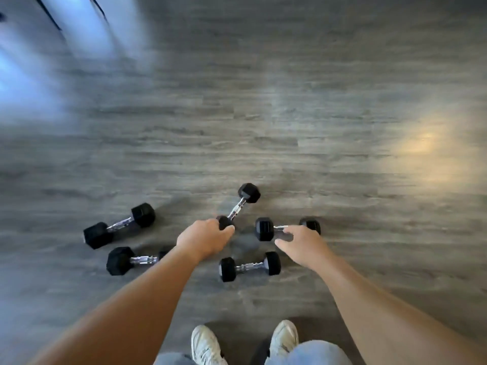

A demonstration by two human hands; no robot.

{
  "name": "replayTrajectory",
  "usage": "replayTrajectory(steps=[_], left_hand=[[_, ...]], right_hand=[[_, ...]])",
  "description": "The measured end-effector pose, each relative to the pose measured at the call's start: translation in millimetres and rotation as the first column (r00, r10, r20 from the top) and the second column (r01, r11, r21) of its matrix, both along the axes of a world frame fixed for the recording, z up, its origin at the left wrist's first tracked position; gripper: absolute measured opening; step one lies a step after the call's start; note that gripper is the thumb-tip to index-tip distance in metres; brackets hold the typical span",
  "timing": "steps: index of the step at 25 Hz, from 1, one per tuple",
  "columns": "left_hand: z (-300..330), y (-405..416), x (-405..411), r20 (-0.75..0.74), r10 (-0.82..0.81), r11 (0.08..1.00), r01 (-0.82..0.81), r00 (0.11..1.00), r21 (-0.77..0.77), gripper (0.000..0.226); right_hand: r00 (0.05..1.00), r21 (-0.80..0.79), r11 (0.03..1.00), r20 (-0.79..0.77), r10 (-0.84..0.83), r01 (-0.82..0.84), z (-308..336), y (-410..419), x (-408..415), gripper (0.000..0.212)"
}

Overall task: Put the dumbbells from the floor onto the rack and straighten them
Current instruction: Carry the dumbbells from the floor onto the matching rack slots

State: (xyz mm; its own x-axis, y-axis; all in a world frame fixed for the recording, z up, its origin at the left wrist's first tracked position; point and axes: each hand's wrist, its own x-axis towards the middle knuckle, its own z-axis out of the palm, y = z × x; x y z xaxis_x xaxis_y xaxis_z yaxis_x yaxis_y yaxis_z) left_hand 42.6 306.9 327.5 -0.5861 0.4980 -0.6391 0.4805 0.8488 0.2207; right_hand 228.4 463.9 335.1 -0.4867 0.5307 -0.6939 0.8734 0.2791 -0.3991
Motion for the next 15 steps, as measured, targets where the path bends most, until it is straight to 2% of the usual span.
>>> replayTrajectory(steps=[6,9,12,15], left_hand=[[-243.1,-18.9,11.5,0.098,0.146,0.986,-0.136,0.985,-0.099,0.049],[-338.2,-28.9,23.2,0.131,0.22,0.969,-0.201,0.967,-0.143,0.054],[-409.8,-33.5,27.4,0.16,0.276,0.957,-0.255,0.948,-0.14,0.055],[-449.9,-32.7,29.9,0.205,0.362,0.932,-0.346,0.909,-0.109,0.05]], right_hand=[[0.992,-0.069,0.997,0.124,0.025,-0.017,-245.5,-6.0,-14.8,0.064],[0.985,-0.066,0.998,0.168,0.031,-0.02,-343.5,-13.7,-16.1,0.079],[0.984,-0.038,0.999,0.18,0.013,-0.007,-419.7,-18.1,-13.3,0.083],[0.992,0.023,1.0,0.13,0.0,-0.004,-458.6,-15.3,-7.4,0.083]])
